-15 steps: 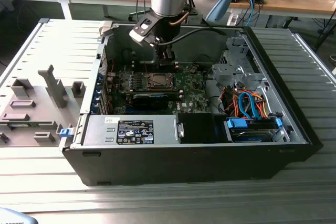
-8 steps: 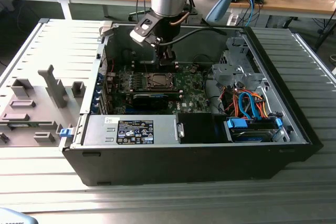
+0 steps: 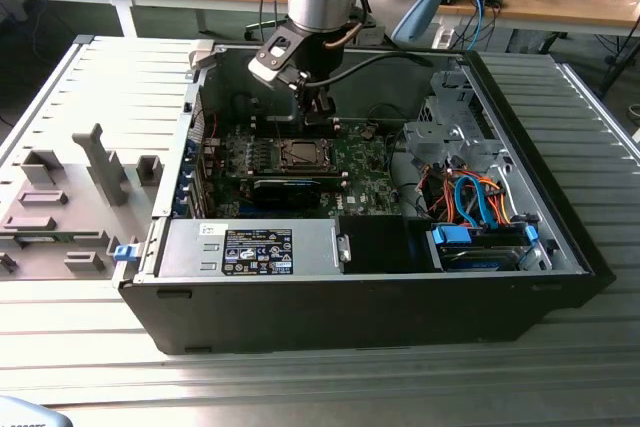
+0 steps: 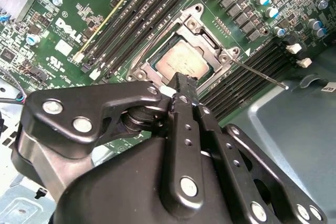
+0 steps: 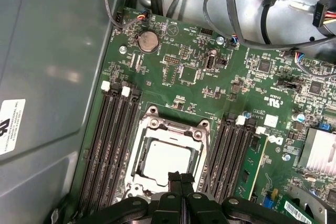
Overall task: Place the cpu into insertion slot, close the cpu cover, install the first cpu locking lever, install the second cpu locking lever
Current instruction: 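Install the first cpu locking lever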
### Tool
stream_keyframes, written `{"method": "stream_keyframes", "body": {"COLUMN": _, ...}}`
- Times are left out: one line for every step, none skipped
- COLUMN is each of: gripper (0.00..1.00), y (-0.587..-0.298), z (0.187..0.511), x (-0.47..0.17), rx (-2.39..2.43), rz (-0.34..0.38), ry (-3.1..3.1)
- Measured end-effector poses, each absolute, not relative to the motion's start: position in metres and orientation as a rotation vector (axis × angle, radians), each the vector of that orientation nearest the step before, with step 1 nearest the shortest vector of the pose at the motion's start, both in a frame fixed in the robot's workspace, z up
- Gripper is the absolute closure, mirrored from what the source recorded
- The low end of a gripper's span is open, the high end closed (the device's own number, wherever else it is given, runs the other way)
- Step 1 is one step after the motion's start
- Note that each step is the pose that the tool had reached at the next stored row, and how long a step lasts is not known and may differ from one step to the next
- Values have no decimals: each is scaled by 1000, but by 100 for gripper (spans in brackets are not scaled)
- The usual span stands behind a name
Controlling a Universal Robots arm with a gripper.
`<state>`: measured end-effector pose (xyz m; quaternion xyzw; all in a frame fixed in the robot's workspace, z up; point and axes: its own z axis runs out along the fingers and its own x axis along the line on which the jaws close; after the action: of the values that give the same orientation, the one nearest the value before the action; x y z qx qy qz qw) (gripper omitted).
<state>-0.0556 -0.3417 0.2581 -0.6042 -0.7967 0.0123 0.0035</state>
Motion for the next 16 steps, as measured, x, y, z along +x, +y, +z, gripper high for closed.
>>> {"method": "stream_keyframes", "body": {"gripper": 89, "y": -342, "z": 258, "x": -56, "rx": -1888, "rz": 39, "ry": -2502}}
{"method": "stream_keyframes", "body": {"gripper": 89, "y": -342, "z": 258, "x": -56, "rx": -1883, "rz": 39, "ry": -2506}}
{"method": "stream_keyframes", "body": {"gripper": 89, "y": -342, "z": 258, "x": -56, "rx": -1878, "rz": 39, "ry": -2510}}
{"method": "stream_keyframes", "body": {"gripper": 89, "y": -342, "z": 258, "x": -56, "rx": -1874, "rz": 39, "ry": -2513}}
{"method": "stream_keyframes", "body": {"gripper": 89, "y": -342, "z": 258, "x": -56, "rx": -1871, "rz": 39, "ry": -2515}}
{"method": "stream_keyframes", "body": {"gripper": 89, "y": -342, "z": 258, "x": -56, "rx": -1868, "rz": 39, "ry": -2517}}
{"method": "stream_keyframes", "body": {"gripper": 89, "y": -342, "z": 258, "x": -56, "rx": -1865, "rz": 39, "ry": -2520}}
{"method": "stream_keyframes", "body": {"gripper": 89, "y": -342, "z": 258, "x": -56, "rx": -1861, "rz": 39, "ry": -2522}}
{"method": "stream_keyframes", "body": {"gripper": 89, "y": -342, "z": 258, "x": -56, "rx": -1858, "rz": 39, "ry": -2525}}
{"method": "stream_keyframes", "body": {"gripper": 89, "y": -342, "z": 258, "x": -56, "rx": -1855, "rz": 39, "ry": -2527}}
{"method": "stream_keyframes", "body": {"gripper": 89, "y": -342, "z": 258, "x": -56, "rx": -1852, "rz": 39, "ry": -2529}}
{"method": "stream_keyframes", "body": {"gripper": 89, "y": -342, "z": 258, "x": -56, "rx": -1850, "rz": 39, "ry": -2531}}
{"method": "stream_keyframes", "body": {"gripper": 89, "y": -342, "z": 258, "x": -56, "rx": -1845, "rz": 39, "ry": -2535}}
{"method": "stream_keyframes", "body": {"gripper": 89, "y": -342, "z": 258, "x": -56, "rx": -1840, "rz": 39, "ry": -2538}}
{"method": "stream_keyframes", "body": {"gripper": 89, "y": -342, "z": 258, "x": -56, "rx": -1837, "rz": 39, "ry": -2541}}
{"method": "stream_keyframes", "body": {"gripper": 89, "y": -342, "z": 258, "x": -56, "rx": -1834, "rz": 39, "ry": -2542}}
